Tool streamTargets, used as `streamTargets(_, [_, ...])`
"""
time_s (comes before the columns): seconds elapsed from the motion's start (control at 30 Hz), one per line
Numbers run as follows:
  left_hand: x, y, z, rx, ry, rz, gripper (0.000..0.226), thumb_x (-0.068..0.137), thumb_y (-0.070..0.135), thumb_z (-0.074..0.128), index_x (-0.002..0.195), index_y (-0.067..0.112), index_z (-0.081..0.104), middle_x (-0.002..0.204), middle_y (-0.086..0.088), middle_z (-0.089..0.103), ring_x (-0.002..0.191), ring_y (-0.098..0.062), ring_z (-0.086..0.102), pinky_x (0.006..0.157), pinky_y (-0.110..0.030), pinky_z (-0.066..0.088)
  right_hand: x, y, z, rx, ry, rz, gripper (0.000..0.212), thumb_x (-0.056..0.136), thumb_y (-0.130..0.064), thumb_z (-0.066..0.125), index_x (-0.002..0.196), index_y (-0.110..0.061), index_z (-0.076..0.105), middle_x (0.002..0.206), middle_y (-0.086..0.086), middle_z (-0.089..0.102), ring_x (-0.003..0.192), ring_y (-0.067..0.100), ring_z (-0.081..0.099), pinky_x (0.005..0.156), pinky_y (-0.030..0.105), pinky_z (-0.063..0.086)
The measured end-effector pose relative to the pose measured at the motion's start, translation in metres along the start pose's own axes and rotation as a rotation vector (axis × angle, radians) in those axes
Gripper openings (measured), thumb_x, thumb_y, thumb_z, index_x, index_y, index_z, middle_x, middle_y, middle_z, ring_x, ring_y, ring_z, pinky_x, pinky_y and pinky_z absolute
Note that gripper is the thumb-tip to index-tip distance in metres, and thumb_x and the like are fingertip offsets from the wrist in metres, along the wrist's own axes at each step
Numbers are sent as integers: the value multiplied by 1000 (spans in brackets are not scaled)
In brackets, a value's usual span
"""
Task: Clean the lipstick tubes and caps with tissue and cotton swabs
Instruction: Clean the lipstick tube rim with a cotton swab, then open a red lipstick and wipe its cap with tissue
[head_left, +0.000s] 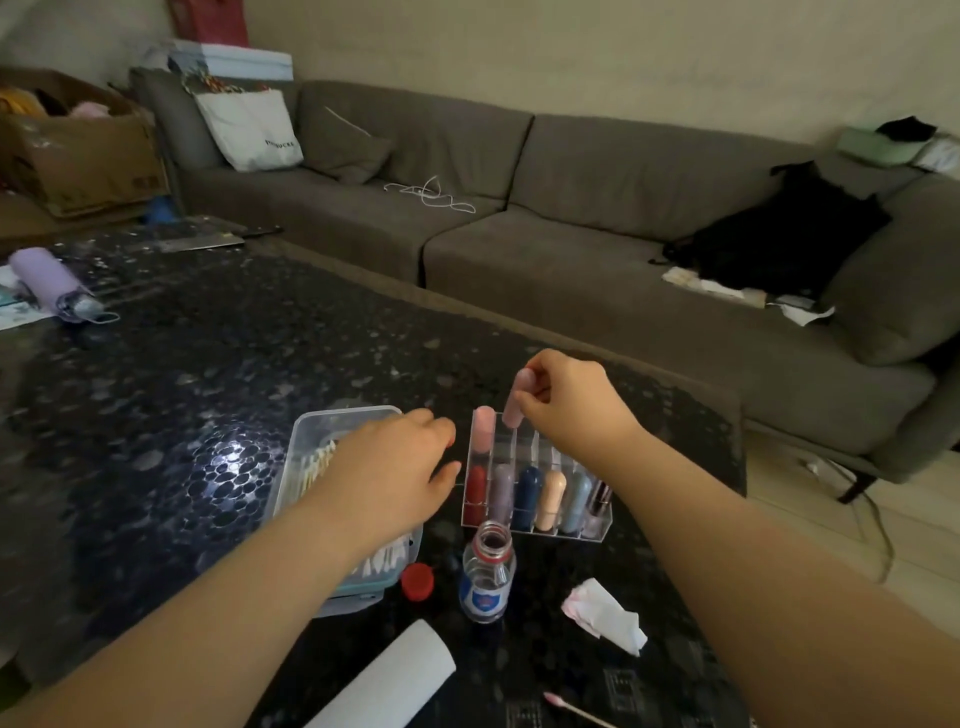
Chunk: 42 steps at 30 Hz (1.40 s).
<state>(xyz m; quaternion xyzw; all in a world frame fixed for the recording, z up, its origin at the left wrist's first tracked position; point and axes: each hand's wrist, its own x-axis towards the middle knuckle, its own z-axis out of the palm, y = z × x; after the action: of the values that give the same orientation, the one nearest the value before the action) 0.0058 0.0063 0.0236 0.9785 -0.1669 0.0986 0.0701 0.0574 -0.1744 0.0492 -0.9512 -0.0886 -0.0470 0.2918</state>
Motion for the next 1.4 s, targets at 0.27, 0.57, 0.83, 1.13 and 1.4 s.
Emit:
streamTargets(0.27, [9, -4, 21, 58, 26, 57, 33, 97, 40, 38, 124, 24, 49, 118, 6, 55, 109, -14, 53, 87, -27, 41, 19, 10, 23, -130, -70, 34, 14, 94, -24, 54, 105, -17, 58, 93, 1, 63, 79, 11, 59, 74, 28, 53])
streamTargets(0.57, [2, -4, 21, 47, 43, 72, 34, 97, 39, 38, 126, 25, 49, 118, 6, 55, 111, -13, 52, 92, -28, 39, 11, 5, 17, -230, -68, 44, 45, 94, -31, 55, 136, -17, 48, 122, 5, 59, 106, 19, 58, 89, 30, 49])
streamTargets(0.83, [-19, -1, 19, 17, 50, 65, 33, 97, 39, 39, 125, 25, 50, 121, 6, 55, 112, -12, 51, 93, -27, 40, -34, -7, 26, -435, -231, -275, 35, 91, -34, 58, 121, -18, 60, 123, 4, 52, 116, 19, 45, 98, 37, 42])
streamTargets(1.13, [-30, -5, 18, -49, 72, 7, 31, 97, 38, 41, 123, 26, 52, 121, 7, 55, 109, -11, 52, 93, -25, 41, -24, -5, 38, -386, -186, -205, 25, 91, -31, 59, 109, -15, 65, 109, 4, 59, 105, 19, 54, 92, 36, 48])
streamTargets(1.4, [-63, 25, -13, -246, 230, -61, 38, 90, 46, 51, 123, 27, 56, 115, 11, 57, 106, -6, 52, 89, -21, 41, -79, -31, -34, -68, 56, -175, 11, 87, -34, 64, 97, -32, 65, 96, -13, 58, 85, 3, 53, 70, 11, 41])
